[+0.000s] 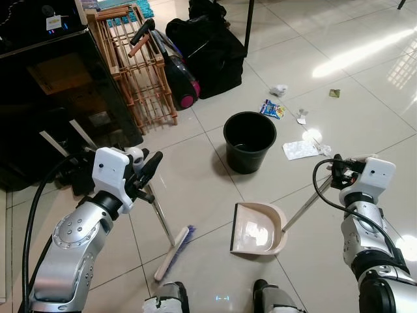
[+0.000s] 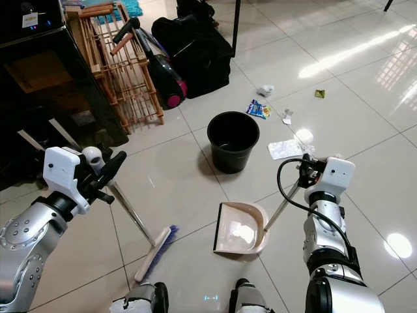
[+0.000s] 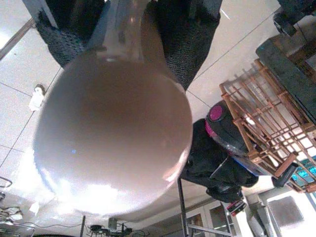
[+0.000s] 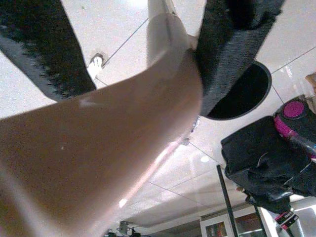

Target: Sweep floor

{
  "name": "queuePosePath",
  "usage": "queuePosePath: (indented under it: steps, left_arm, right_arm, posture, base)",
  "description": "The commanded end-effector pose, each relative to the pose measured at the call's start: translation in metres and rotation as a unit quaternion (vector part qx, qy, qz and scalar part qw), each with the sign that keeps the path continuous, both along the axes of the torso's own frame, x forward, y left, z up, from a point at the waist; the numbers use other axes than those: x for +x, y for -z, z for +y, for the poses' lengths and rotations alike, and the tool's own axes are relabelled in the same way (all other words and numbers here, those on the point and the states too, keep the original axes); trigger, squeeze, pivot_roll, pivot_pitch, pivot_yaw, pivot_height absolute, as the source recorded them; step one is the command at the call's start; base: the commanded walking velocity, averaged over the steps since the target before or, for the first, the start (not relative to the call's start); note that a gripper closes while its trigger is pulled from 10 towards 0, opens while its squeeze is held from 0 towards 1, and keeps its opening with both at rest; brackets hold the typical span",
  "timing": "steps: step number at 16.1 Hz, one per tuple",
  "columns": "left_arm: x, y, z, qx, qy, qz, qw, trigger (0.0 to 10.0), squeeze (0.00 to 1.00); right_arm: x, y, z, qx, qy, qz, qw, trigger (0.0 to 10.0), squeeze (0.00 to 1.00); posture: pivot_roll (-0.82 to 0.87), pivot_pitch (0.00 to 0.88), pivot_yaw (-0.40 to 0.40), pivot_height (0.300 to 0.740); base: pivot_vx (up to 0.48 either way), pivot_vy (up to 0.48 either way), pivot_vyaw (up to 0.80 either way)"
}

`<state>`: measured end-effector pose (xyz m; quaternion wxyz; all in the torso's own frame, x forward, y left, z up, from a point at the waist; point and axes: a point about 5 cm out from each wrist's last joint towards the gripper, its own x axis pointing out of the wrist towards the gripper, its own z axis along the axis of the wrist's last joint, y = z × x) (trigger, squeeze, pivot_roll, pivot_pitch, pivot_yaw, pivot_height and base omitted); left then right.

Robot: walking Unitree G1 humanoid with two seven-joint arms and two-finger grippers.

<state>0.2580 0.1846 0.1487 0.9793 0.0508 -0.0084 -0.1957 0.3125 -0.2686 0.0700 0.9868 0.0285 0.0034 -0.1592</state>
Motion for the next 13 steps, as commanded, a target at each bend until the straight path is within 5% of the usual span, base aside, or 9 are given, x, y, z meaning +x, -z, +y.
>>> queuePosePath:
  steps: [1,2,13]
  left_arm:
    - [-0.0029,-0.0063,0.0031,0.005,0.000,-0.011,1.000,10.0,0.00]
    - [-0.0028,-0.0063,0.0032,0.004,0.000,-0.011,1.000,10.0,0.00]
    - [-0.0003,-0.0052,0.0014,0.002,0.003,-0.013,1.000,10.0,0.00]
  right_arm:
    - [-0.0048,0.0077,-0.0017,0.013,0.005,0.015,1.000,1.8,0.00]
    - [-0.0048,0.0079,-0.0013,0.014,0.005,0.015,1.000,0.0,0.00]
    - [-0.0057,0.0070,-0.0034,0.026,0.013,0.004,1.000,0.0,0.00]
  posture:
    - [0.15,0.230,0.075,0.740]
    - [0.15,0.227,0.075,0.740]
    - [0.14,0.210,0.071,0.740]
  base:
    - [0.000,0.000,0.00]
    - [0.000,0.000,0.00]
    - [0.000,0.000,0.00]
